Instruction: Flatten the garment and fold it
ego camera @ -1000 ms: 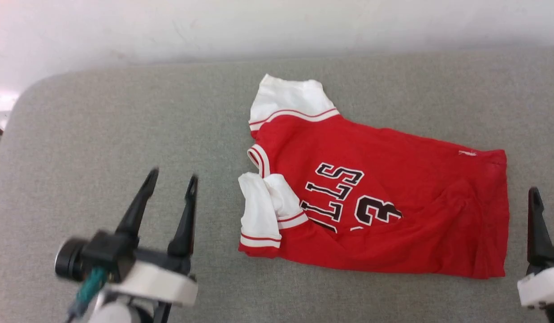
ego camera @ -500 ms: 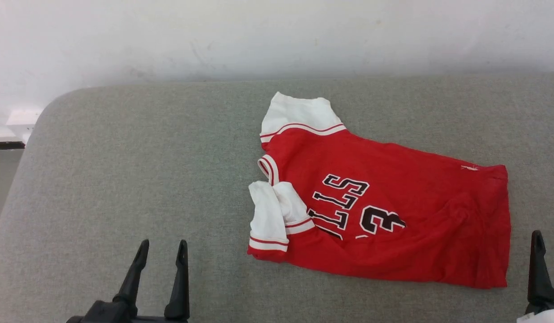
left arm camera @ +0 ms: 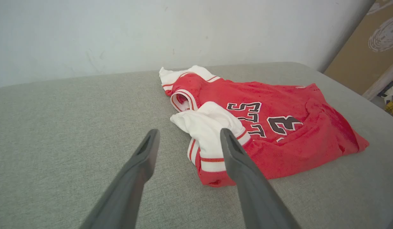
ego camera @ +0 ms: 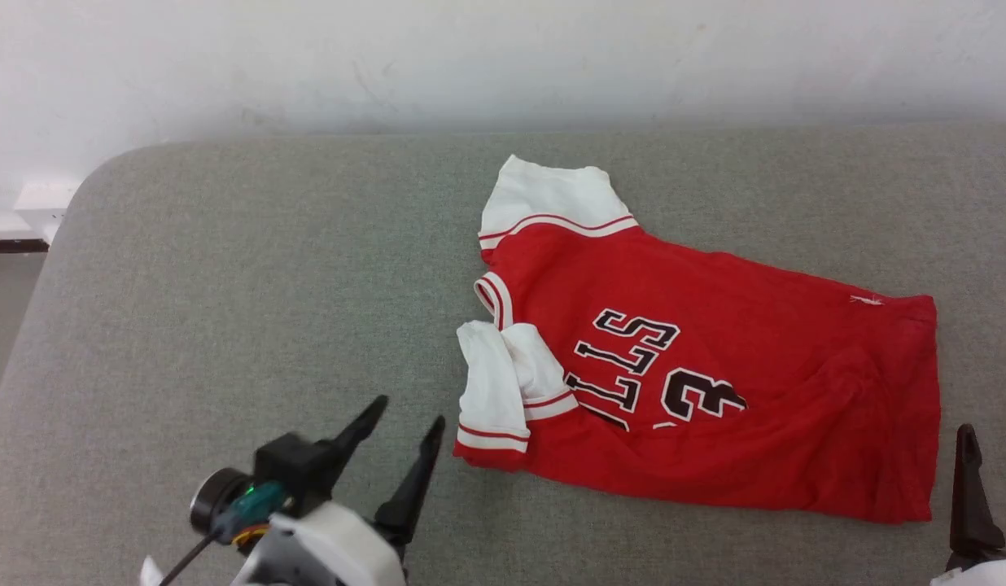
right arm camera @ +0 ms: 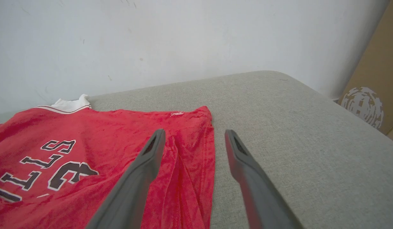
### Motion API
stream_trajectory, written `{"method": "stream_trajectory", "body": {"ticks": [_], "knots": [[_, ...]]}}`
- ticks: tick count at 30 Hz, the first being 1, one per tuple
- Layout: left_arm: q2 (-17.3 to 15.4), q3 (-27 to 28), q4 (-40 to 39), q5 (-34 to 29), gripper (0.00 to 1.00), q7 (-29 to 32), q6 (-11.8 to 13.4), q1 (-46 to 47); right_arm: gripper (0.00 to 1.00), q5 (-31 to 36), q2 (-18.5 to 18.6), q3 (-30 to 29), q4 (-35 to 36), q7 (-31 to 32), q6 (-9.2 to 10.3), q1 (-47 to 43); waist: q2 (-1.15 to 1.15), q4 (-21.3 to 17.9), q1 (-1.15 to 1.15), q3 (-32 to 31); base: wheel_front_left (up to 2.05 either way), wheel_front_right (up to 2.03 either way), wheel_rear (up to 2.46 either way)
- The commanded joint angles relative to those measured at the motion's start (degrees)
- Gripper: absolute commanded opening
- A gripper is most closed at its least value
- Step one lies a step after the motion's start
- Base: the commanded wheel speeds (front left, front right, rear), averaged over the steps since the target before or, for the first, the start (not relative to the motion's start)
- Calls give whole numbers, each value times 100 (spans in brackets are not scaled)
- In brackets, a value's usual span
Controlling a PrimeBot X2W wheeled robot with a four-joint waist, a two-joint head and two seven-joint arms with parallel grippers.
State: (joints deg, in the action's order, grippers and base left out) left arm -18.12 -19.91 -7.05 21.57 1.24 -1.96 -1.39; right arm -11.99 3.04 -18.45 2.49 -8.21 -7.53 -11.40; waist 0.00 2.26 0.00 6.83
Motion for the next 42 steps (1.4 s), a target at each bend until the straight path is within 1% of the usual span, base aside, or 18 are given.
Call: {"method": "stream_trajectory", "body": {"ticks": [1, 5, 9, 15, 18, 23, 27, 28, 29, 30, 33, 37, 40, 42], "knots": [[-52, -79, 55, 37, 100, 205, -67, 158, 100, 20, -16, 8, -26, -36, 4, 104, 0, 8, 0, 50, 0, 0, 0], [-78, -406, 252, 225, 100, 1117, -275, 665, 100, 17, -16, 66, -104, -58, 4, 188, 0, -23, 0, 182, 0, 0, 0], [-23, -540, 558, 316, 100, 1563, -327, 1077, 100, 28, -16, 83, -127, -69, 4, 277, 0, -91, 0, 368, 0, 0, 0], [132, -601, 1205, 425, 100, 2016, -265, 1497, 100, 55, -16, 66, -129, -68, 4, 411, 0, -207, 0, 649, 0, 0, 0], [217, -616, 1509, 523, 100, 2348, -177, 1630, 100, 68, -16, 40, -107, -64, 4, 459, 0, -244, 0, 750, 0, 0, 0], [426, -651, 1883, 929, 100, 3159, -63, 1704, 100, 76, -16, 1, -110, -62, 4, 518, 0, -264, 0, 828, 0, 0, 0], [354, -829, 2077, 846, 100, 3636, 11, 1779, 100, 78, -16, 12, -131, -55, 4, 573, 0, -284, 0, 855, 0, 0, 0], [337, -878, 2150, 825, 83, 3739, 19, 1784, 100, 79, -16, 23, -139, -55, 4, 589, 0, -293, 0, 854, 0, 0, 0], [314, -940, 2211, 795, 31, 3816, -2, 1788, 100, 81, -16, 37, -145, -54, 4, 604, 0, -305, 0, 851, 0, 0, 0], [295, -988, 2263, 781, 0, 3858, -33, 1782, 100, 85, -16, 58, -150, -51, 4, 619, 0, -322, 0, 844, 0, 0, 0], [291, -1029, 2329, 810, 0, 3811, -88, 1729, 100, 146, -16, 103, -119, -21, 4, 645, 0, -357, 0, 811, 0, 0, 0], [309, -947, 2218, 843, 0, 3458, -96, 1664, 100, 324, -16, 87, 42, 117, 4, 646, 0, -342, 0, 796, 0, 0, 0], [315, -896, 2043, 783, 0, 3141, -43, 1619, 100, 303, -16, 59, 160, 435, 4, 622, 0, -300, 0, 812, 0, 0, 0], [328, -886, 1922, 725, 0, 2964, 10, 1583, 100, 310, -16, 28, 177, 919, 4, 552, 0, -261, 0, 833, 0, 0, 0]]}}
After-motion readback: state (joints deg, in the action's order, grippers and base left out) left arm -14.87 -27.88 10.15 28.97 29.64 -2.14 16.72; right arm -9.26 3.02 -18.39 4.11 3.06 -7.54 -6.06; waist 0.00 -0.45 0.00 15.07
